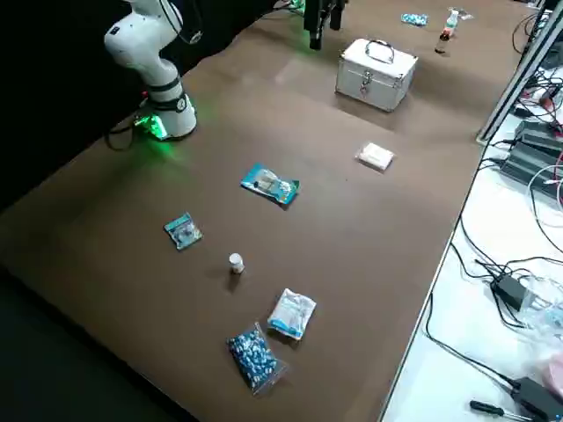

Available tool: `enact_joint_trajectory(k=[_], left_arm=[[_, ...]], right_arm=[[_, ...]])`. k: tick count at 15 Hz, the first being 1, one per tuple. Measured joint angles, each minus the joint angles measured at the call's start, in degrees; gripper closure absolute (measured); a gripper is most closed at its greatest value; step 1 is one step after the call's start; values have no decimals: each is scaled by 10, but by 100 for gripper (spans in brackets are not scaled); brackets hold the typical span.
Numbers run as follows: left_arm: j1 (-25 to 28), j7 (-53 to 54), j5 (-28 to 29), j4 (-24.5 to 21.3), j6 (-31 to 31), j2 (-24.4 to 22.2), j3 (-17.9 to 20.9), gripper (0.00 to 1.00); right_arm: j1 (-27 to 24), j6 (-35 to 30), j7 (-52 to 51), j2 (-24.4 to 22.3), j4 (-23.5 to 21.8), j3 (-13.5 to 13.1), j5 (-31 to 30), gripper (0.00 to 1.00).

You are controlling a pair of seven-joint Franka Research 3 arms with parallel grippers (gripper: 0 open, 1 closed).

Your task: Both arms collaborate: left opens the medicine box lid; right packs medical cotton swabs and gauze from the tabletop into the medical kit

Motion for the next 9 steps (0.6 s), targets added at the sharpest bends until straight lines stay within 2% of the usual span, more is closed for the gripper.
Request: enact_joint_trajectory(k=[4, 9], left_arm=[[0, 0, 0, 0, -5, 1, 1, 0], [9, -3, 0, 22, -5, 20, 3, 0]], right_arm=[[-2, -3, 0, 0, 0, -1, -1, 1], [-2, -3, 0, 0, 0, -1, -1, 1]])
